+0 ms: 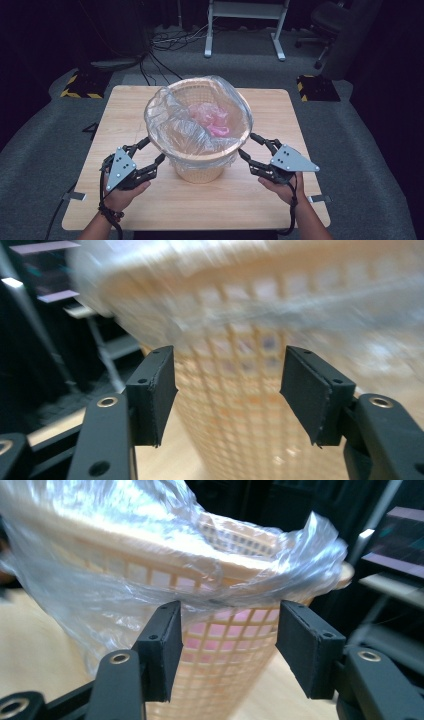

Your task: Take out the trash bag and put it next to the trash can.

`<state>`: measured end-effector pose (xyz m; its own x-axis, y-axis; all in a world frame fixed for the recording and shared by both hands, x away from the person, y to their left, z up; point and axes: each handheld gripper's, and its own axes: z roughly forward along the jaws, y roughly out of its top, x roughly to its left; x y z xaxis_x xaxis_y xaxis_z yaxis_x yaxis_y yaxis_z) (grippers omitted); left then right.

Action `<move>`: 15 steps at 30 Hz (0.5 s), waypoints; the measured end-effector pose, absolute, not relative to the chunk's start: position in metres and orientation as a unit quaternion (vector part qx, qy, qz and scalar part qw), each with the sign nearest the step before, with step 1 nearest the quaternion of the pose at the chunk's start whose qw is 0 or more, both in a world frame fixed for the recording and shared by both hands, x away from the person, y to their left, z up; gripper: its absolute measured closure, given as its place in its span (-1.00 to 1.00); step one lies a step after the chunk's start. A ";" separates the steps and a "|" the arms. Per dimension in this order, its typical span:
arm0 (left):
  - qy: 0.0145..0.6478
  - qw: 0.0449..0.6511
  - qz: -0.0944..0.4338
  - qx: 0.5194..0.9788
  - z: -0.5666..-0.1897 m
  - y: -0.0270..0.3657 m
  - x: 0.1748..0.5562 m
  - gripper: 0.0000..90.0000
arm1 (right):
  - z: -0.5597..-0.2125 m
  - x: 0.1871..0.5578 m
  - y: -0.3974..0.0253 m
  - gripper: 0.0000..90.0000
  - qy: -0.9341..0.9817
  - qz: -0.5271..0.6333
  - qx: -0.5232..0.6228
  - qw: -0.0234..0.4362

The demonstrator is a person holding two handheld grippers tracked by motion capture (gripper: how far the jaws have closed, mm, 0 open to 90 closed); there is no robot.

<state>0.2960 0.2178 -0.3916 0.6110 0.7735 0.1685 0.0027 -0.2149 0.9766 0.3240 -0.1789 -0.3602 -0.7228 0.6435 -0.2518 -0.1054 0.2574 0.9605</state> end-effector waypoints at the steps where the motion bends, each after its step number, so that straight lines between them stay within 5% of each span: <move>1: 0.275 0.552 0.340 0.710 -0.395 0.217 0.295 -0.14 | -0.360 0.327 -0.180 -0.06 0.723 0.590 0.193 0.305; 6: 0.265 0.541 0.321 0.731 -0.414 0.206 0.293 -0.05 | -0.363 0.339 -0.189 -0.01 0.706 0.635 0.231 0.214; 11: 0.242 0.527 0.327 0.746 -0.417 0.193 0.289 0.16 | -0.367 0.345 -0.191 0.55 0.705 0.651 0.229 0.165; 15: 0.253 0.540 0.316 0.738 -0.416 0.190 0.285 0.05 | -0.367 0.346 -0.194 0.92 0.700 0.657 0.228 0.158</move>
